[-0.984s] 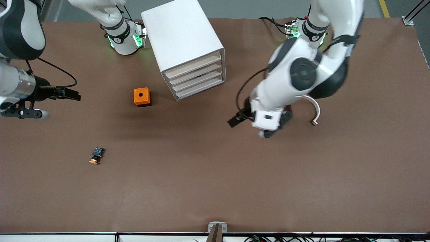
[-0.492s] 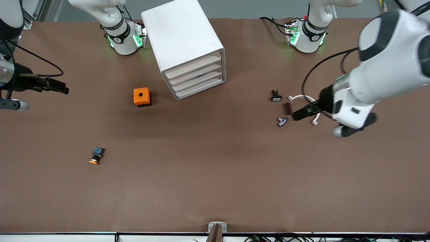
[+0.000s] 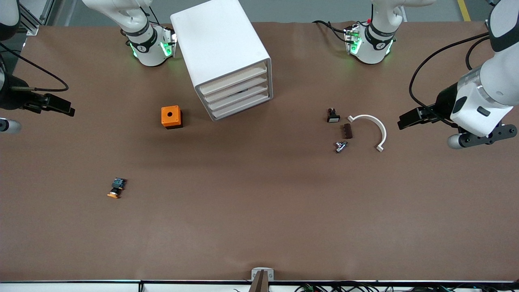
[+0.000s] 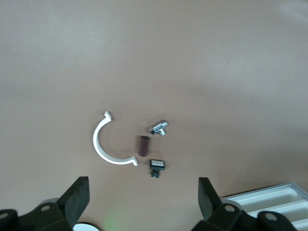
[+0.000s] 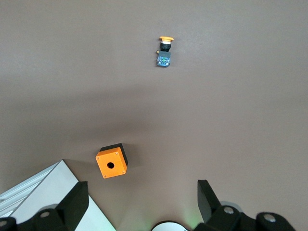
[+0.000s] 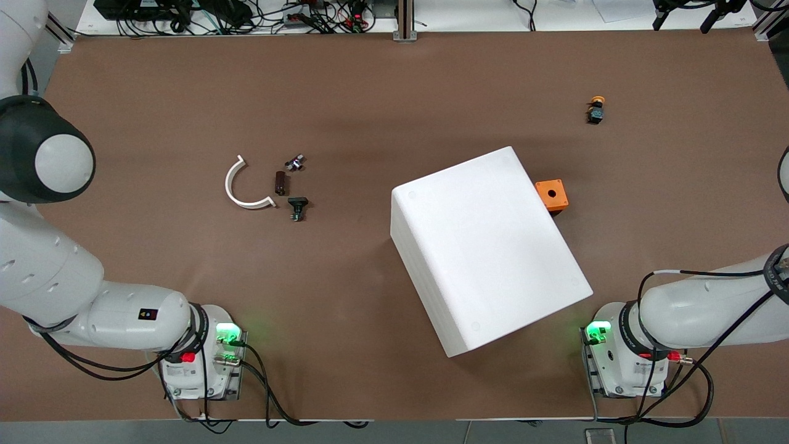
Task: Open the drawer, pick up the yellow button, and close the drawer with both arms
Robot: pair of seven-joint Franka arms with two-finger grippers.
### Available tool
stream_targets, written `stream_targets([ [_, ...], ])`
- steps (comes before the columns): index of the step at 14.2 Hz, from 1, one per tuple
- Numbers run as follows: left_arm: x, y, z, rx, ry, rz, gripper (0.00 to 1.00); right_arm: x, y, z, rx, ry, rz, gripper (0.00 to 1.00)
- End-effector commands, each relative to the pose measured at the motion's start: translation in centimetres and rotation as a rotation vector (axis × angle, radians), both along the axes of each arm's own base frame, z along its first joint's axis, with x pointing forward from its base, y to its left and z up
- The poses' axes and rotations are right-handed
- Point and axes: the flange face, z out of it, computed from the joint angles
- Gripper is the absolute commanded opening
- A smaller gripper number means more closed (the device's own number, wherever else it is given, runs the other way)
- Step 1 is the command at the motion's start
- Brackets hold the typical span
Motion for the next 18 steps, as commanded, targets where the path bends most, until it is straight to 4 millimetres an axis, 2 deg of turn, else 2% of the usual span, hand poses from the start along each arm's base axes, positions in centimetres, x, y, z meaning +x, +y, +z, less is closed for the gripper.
stream_targets([
  [1,-1.3,4.0,1.4,0.002,-0.005,-0.082,0.99,-1.0,-0.1,2.0,-0.01,-0.009,-0.001,1.0],
  [2,-1.5,4.6,1.5,0.002,-0.007,-0.108,0.99,-1.6,-0.1,2.3,-0.009,-0.004,-0.001,1.0],
  [3,-1.5,6.5,1.7,0.006,-0.013,-0.101,0.99,-2.1,-0.2,3.1,-0.008,-0.016,-0.001,1.0],
  [4,-1.7,7.6,2.0,0.007,-0.02,-0.115,0.99,-2.6,-0.5,3.5,-0.006,-0.017,-0.004,1.0],
  [7,-3.0,9.5,1.9,0.011,-0.017,-0.127,0.99,-3.6,-0.7,4.8,0.004,-0.044,0.024,1.0],
  [14,-6.3,10.5,1.1,0.029,-0.075,-0.121,0.99,-3.8,-1.2,5.6,0.007,-0.08,0.055,1.0],
  [16,-6.3,10.9,1.4,0.03,-0.087,-0.114,0.99,-3.8,-2.3,5.8,0.014,-0.093,0.116,1.0],
  [18,-6.4,11.4,1.5,0.033,-0.09,-0.108,0.99,-3.8,-2.3,6.1,0.012,-0.101,0.122,1.0],
])
